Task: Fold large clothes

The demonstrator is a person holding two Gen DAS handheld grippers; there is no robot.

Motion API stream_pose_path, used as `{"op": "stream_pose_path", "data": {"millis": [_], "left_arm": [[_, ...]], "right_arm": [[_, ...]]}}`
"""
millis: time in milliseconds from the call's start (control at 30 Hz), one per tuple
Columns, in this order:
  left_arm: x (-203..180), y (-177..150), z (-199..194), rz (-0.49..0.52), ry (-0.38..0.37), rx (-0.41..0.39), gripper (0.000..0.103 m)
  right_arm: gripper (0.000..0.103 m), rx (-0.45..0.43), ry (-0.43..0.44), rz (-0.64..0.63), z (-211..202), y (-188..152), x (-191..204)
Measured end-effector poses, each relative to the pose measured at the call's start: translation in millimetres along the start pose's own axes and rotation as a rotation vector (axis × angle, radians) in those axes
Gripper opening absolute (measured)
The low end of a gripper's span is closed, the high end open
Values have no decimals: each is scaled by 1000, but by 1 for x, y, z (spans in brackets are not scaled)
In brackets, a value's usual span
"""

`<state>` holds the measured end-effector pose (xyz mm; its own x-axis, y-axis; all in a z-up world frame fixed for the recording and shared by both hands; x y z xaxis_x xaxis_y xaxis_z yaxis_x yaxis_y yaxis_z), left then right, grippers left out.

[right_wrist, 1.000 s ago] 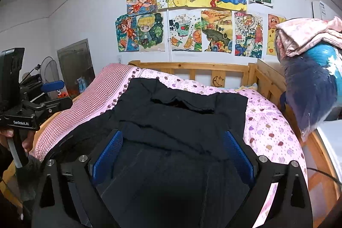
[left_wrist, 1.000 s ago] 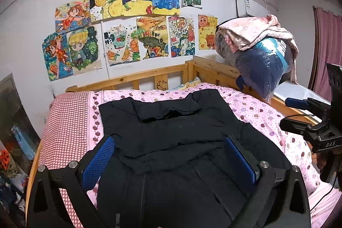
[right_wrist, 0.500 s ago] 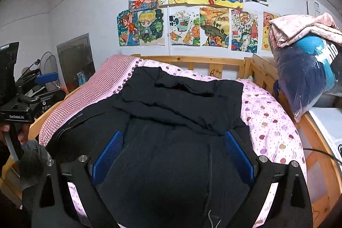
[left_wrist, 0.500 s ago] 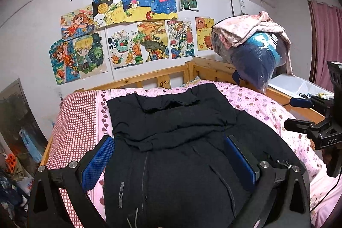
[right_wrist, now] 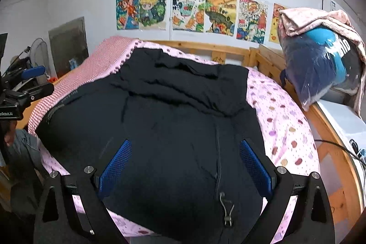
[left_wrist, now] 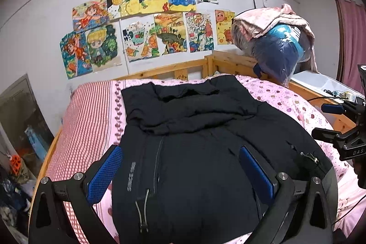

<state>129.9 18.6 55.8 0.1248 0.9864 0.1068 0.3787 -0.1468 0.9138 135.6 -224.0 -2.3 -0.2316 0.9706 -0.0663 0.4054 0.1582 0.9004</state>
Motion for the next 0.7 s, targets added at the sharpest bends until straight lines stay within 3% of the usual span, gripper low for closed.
{"op": "stream_pose_path", "data": {"millis": [700], "left_arm": [[6,-57,-3,26,-1,94,103]], "right_arm": [[93,97,-3,58,10,-42,-12]]}}
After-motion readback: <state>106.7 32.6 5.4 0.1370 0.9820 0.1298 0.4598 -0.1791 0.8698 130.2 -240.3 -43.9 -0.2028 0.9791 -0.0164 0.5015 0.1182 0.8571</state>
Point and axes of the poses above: each gripper's, at about its wrist camera, not at the fingertips, and z roughly the way its jaws point, x to its left, y to its top, the point moved 4 cm from there along z, roughly the way its jaws point, and after that the axes turned 5 degrees about -x, right-handed, at the moved point
